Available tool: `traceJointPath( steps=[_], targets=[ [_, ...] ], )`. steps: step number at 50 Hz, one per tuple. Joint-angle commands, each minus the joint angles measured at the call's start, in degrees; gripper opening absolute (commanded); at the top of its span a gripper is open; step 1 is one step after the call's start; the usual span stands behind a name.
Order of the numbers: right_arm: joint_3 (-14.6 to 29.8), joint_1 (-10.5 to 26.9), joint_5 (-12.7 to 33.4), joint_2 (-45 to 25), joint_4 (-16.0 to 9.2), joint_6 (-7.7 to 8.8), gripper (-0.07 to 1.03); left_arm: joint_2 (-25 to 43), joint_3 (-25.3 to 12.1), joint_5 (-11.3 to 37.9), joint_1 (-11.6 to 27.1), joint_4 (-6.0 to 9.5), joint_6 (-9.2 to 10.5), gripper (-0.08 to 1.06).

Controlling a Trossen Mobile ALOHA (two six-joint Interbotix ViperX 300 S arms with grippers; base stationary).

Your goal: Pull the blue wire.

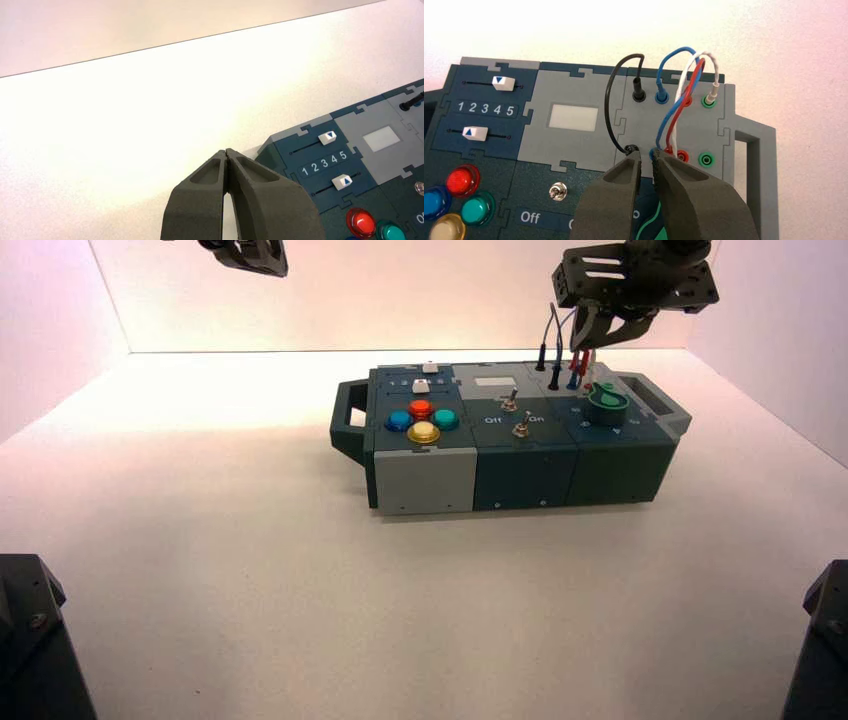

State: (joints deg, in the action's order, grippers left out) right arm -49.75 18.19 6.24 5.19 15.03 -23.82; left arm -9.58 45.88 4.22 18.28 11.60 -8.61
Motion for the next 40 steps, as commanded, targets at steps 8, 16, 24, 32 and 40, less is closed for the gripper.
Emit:
traceJointPath(
  steps=[8,16,24,32,40],
  targets=[
    [1.6,-0.3,-1.1,0.3,0.4,0.0,0.15,-1.0,-1.1,-0.4,-0.3,-0.09,-0.35,-0.03],
    [2.5,-0.5,-1.1,-1.0,0.9,0.09,0.15,-1.1,-1.1,-0.4,-0.3,-0.09,-0.35,-0.03],
    [3.3,-0.7,-1.1,-2.9,1.1,0.18,0.15,-1.1,-1.0,0.0,-0.3,-0.09,-0.35,-0.03],
    [3.6,-1.2,-1.1,-3.4,1.1,0.26,0.15,-1.3,-0.7,0.1,-0.3,-0.26,-0.7,-0.03],
    [3.6,-1.8,-1.1,-3.3,1.2,0.26,0.15,-1.3,-0.6,0.1,-0.3,-0.26,-1.05,-0.03]
  ],
)
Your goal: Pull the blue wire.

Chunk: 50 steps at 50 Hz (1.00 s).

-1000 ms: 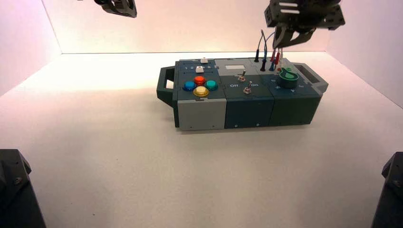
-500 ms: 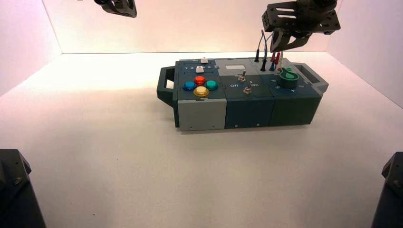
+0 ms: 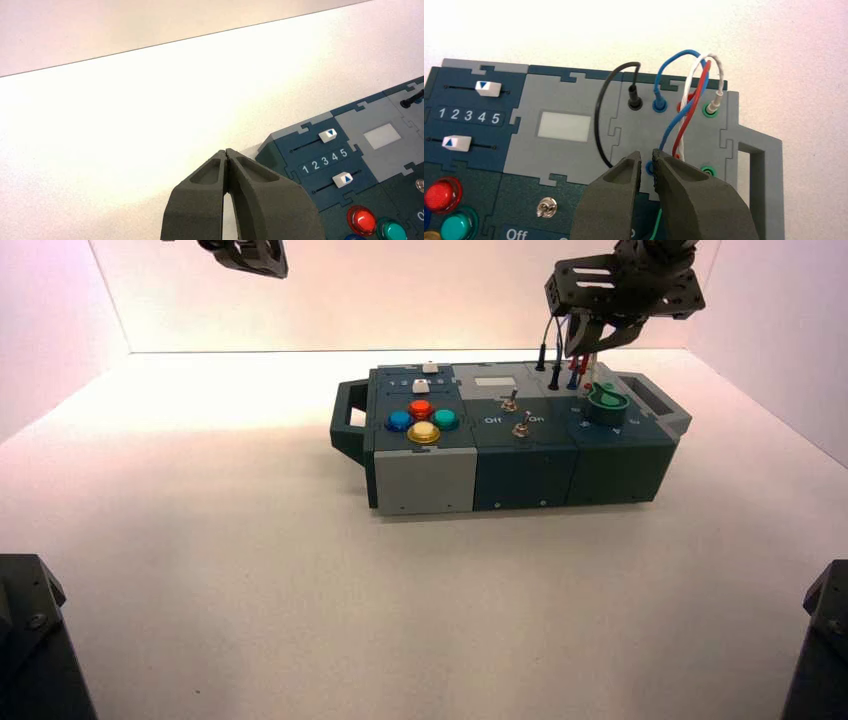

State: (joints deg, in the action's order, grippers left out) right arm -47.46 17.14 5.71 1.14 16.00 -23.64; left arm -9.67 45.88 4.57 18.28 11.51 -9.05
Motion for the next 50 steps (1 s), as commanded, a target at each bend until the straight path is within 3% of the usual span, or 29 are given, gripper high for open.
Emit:
traceJointPath(
  steps=[1,50],
  targets=[
    [1.3,-1.0,-0.5,0.7,0.4,0.18,0.15,-1.2,-0.6,-0.3,-0.3,-0.18,-0.7,-0.03],
    [1.1,-1.6,1.5,3.8,0.7,0.18,0.15,-1.3,-0.6,-0.2,-0.4,-0.18,-1.32,-0.03]
  ],
)
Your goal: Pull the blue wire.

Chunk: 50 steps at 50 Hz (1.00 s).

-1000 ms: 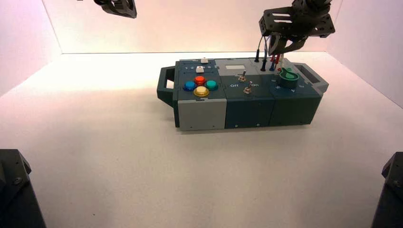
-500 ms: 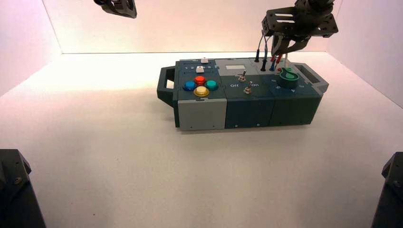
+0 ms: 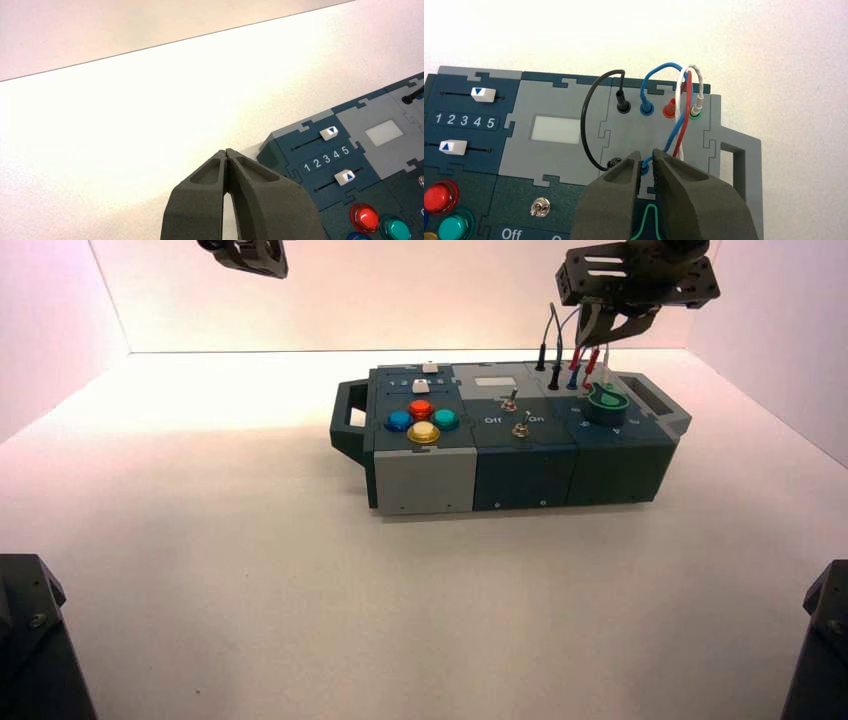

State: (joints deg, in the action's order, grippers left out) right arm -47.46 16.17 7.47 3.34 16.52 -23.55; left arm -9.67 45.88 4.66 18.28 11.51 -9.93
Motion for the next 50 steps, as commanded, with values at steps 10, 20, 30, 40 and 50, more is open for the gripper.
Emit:
traceJointPath(
  steps=[10,20,30,40,50],
  targets=[
    [0.4,-0.6,0.1,2.1,0.2,0.09,0.15,-1.4,-0.6,-0.3,-0.4,-0.18,-0.53,-0.03],
    [-0.4,-0.6,0.0,2.5,0.0,0.0,0.15,-1.4,-0.7,-0.3,-0.4,-0.18,-0.53,-0.03],
    [-1.0,-0.6,-0.3,2.5,-0.1,-0.09,0.15,-1.5,-0.9,-0.4,-0.4,-0.18,-0.53,-0.03],
    [-1.0,-0.6,-0.4,2.1,-0.2,-0.18,0.15,-1.7,-0.8,-0.3,-0.4,-0.18,-0.53,-0.03],
    [-1.4,-0.6,-0.4,2.4,-0.4,-0.26,0.15,-1.7,-0.9,-0.4,-0.4,-0.18,-0.44,-0.03]
  ],
)
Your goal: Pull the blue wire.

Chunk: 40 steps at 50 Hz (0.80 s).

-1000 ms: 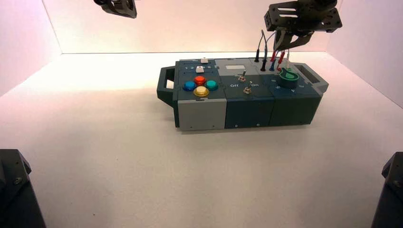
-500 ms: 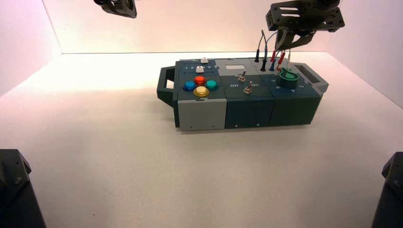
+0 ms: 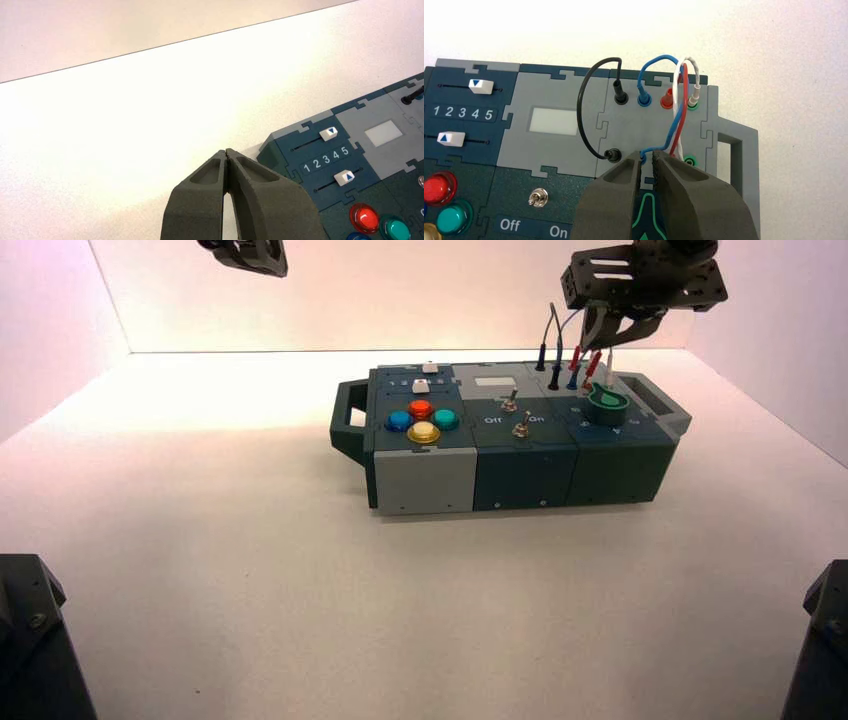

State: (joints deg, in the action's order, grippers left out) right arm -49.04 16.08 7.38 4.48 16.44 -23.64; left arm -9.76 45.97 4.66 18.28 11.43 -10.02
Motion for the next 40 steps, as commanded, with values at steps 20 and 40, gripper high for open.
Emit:
traceJointPath(
  steps=[20,40],
  targets=[
    [-0.5,-0.4,-0.8,1.4,-1.0,-0.35,0.15,-1.6,-1.3,-0.4,-0.4,-0.09,-0.44,-0.03],
    [1.1,-0.2,-0.8,0.8,-1.3,-0.35,0.15,-1.6,-1.1,-0.3,-0.4,-0.09,-0.44,-0.03]
  ],
)
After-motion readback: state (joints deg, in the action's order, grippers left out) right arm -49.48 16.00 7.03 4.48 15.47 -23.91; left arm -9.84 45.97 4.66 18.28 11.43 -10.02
